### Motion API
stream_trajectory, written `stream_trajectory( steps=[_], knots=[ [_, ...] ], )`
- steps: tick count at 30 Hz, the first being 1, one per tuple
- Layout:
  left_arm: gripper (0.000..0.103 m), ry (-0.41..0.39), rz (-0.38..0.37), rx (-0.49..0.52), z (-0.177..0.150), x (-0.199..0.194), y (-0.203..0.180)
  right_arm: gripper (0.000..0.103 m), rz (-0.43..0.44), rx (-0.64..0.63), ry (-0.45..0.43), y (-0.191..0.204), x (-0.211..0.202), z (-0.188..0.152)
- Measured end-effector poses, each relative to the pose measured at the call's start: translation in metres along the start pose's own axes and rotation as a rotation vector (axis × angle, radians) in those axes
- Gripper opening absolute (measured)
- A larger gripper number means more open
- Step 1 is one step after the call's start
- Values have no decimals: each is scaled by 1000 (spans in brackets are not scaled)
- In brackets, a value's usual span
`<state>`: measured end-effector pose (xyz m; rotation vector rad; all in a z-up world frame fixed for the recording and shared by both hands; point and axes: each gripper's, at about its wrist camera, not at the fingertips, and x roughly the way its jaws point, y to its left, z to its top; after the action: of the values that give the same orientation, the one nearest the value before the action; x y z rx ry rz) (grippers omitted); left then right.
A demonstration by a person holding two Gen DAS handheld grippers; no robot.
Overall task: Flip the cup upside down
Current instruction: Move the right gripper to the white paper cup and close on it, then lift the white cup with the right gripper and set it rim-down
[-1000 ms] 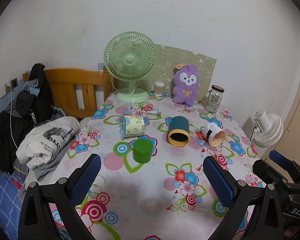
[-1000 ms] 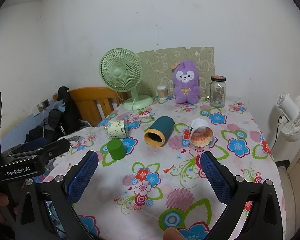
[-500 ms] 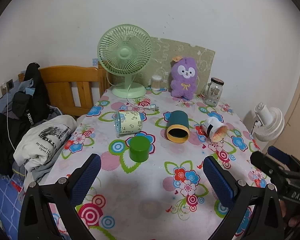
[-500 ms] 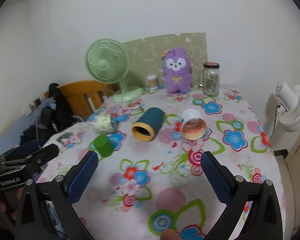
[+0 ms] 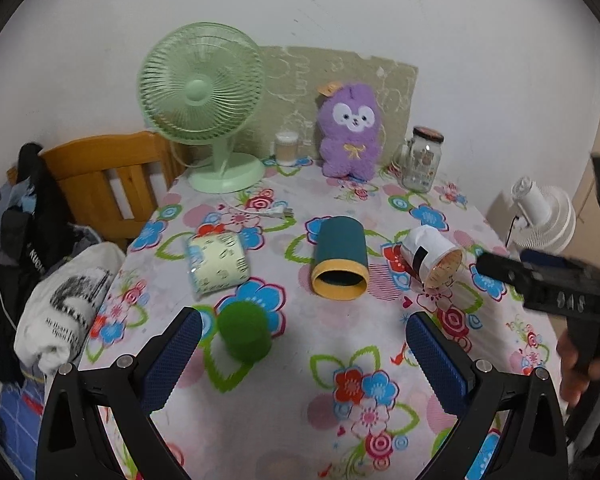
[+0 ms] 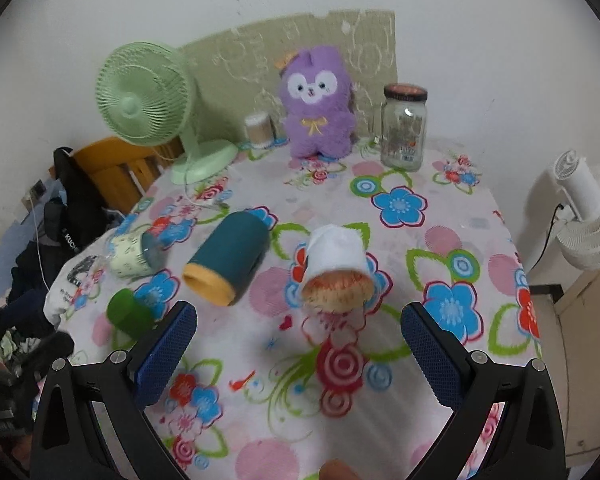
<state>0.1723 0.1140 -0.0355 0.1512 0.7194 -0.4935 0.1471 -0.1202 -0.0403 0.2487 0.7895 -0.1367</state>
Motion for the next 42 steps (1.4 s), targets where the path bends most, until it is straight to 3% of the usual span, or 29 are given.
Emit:
stream_trajectory(
  steps=[10, 14, 21, 23, 29, 35, 42],
  knots=[
    [103, 61, -19, 88, 25, 48, -24, 103, 30, -11, 184, -20, 77, 42],
    [103, 101, -39, 108, 28, 66, -33, 103, 47, 14, 278, -34, 112, 44],
    [103, 132, -39, 134, 23, 81, -43, 103, 77, 33, 345, -43, 139, 45],
    [103, 142, -38, 130, 21, 84, -43, 101, 74, 18, 355, -42, 142, 46],
    [103, 152, -38, 139, 15, 82, -45, 68, 80, 4, 412, -44, 152, 42],
    [103, 148, -48, 127, 10, 71, -43, 66, 122, 32, 380, -41, 133, 40],
    [103, 136, -78, 85, -5, 45, -33, 66, 186, 2, 305, -13, 78, 30]
  ],
)
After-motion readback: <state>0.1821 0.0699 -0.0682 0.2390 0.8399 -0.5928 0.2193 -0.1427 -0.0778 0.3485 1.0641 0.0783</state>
